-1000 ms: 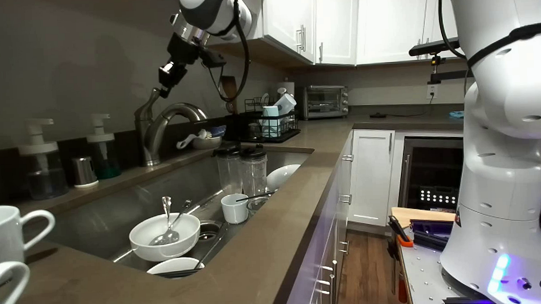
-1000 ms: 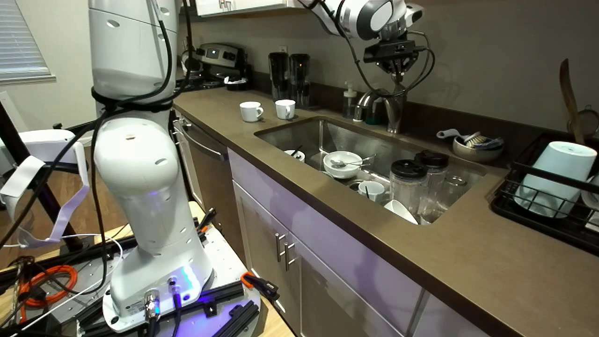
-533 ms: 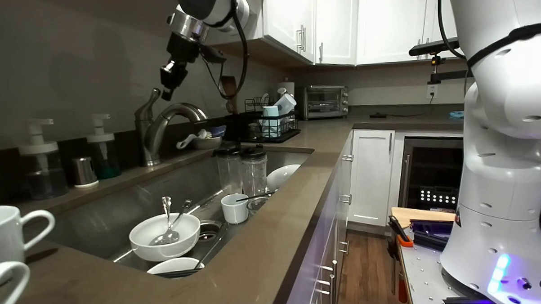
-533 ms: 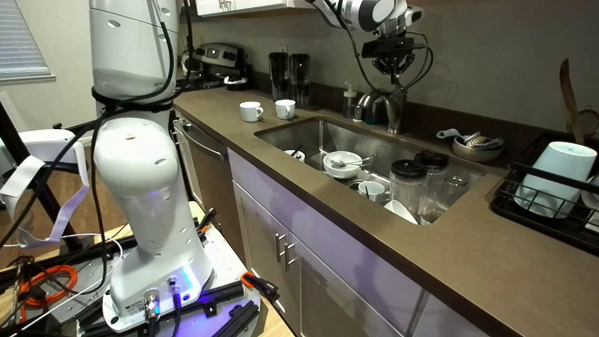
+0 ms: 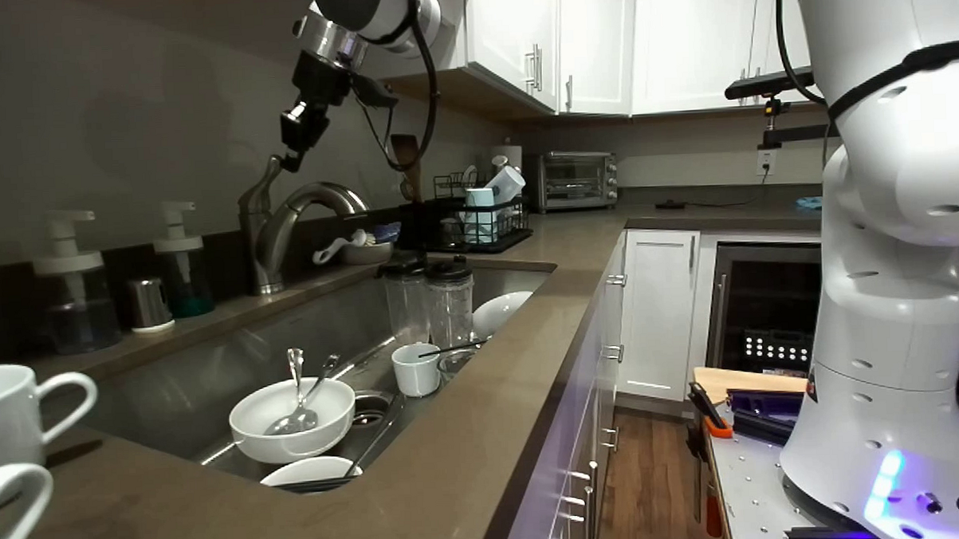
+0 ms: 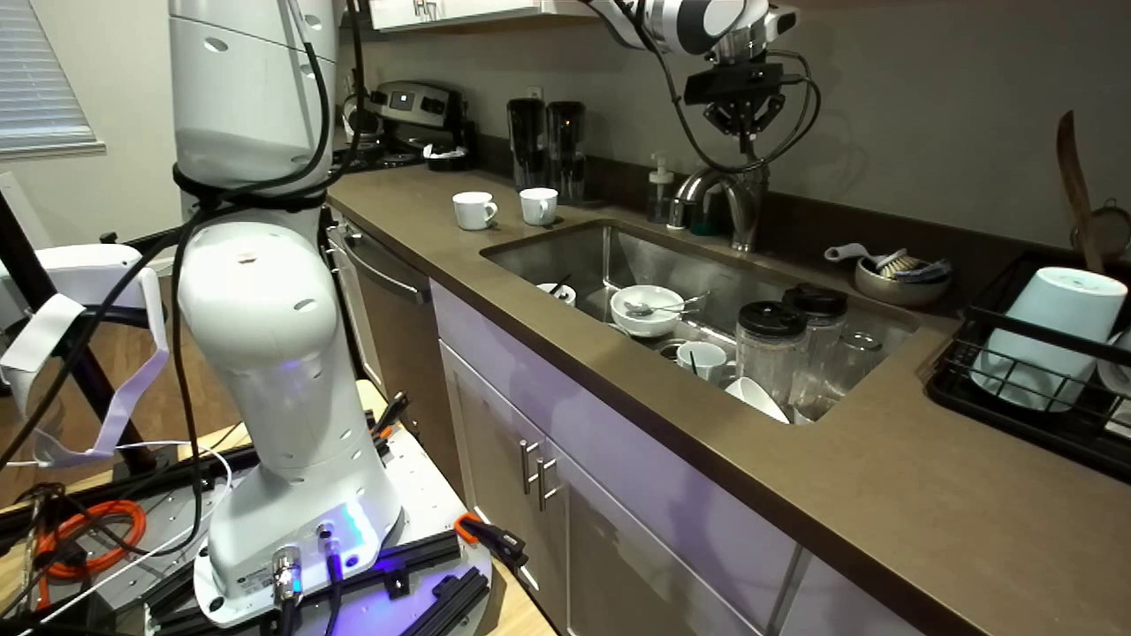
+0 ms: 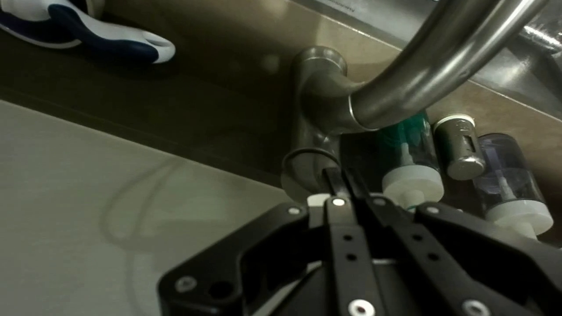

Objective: Push the faucet handle up

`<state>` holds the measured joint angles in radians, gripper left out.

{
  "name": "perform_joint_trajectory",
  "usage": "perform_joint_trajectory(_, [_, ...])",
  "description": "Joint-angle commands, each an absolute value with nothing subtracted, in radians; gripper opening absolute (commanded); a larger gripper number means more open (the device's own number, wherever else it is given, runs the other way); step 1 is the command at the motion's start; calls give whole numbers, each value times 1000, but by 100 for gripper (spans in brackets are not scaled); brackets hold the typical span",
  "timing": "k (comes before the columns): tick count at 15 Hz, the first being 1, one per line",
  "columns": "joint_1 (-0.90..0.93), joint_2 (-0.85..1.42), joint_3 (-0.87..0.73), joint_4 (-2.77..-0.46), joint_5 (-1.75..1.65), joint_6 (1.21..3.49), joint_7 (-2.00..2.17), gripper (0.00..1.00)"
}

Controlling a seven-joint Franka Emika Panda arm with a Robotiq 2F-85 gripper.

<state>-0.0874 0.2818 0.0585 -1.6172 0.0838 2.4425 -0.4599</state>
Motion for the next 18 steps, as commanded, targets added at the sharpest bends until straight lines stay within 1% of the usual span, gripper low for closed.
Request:
perform_joint_trajectory(1, [-78, 290, 51, -1622, 52, 2520, -448, 5])
perform_joint_trajectory(8, [-83, 303, 56, -1658, 50, 2687, -449, 5])
perform_joint_trajectory(16, [-19, 290, -18, -1653, -149, 2582, -248, 5])
perform_joint_trajectory(18, [-17, 284, -14, -1659, -153, 2565, -241, 5])
